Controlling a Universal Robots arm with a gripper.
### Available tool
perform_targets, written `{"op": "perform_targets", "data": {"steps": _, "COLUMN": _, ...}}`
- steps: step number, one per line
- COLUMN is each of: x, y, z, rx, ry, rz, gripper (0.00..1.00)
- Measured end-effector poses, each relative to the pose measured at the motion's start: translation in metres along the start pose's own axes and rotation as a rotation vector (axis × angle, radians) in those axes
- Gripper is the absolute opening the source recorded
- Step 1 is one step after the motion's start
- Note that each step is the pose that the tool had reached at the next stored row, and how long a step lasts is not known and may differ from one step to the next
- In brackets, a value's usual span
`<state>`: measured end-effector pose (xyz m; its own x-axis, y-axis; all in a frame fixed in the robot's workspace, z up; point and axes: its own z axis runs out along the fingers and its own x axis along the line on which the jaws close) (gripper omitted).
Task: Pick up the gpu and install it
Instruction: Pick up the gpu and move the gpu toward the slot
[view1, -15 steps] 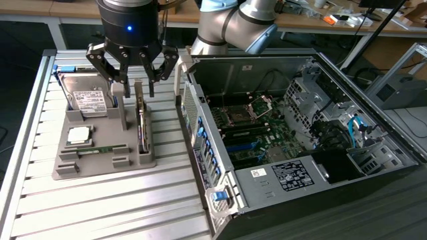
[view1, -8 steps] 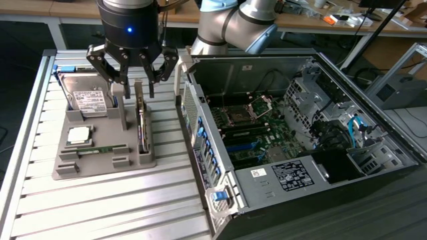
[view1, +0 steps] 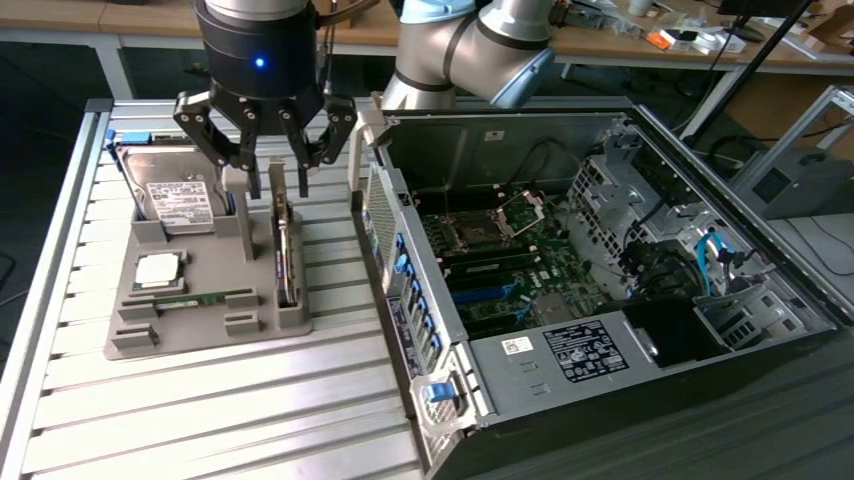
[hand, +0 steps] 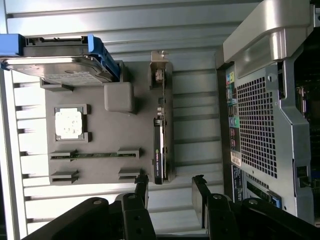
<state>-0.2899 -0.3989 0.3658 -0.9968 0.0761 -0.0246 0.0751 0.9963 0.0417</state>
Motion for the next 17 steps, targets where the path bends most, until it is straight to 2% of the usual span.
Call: {"op": "perform_targets", "data": {"steps": 17, "x": 0.0001, "y": -0.0002, "z": 0.0040, "rx": 0.0000, "ry": 0.0000, "rz": 0.000, "gripper": 0.48}}
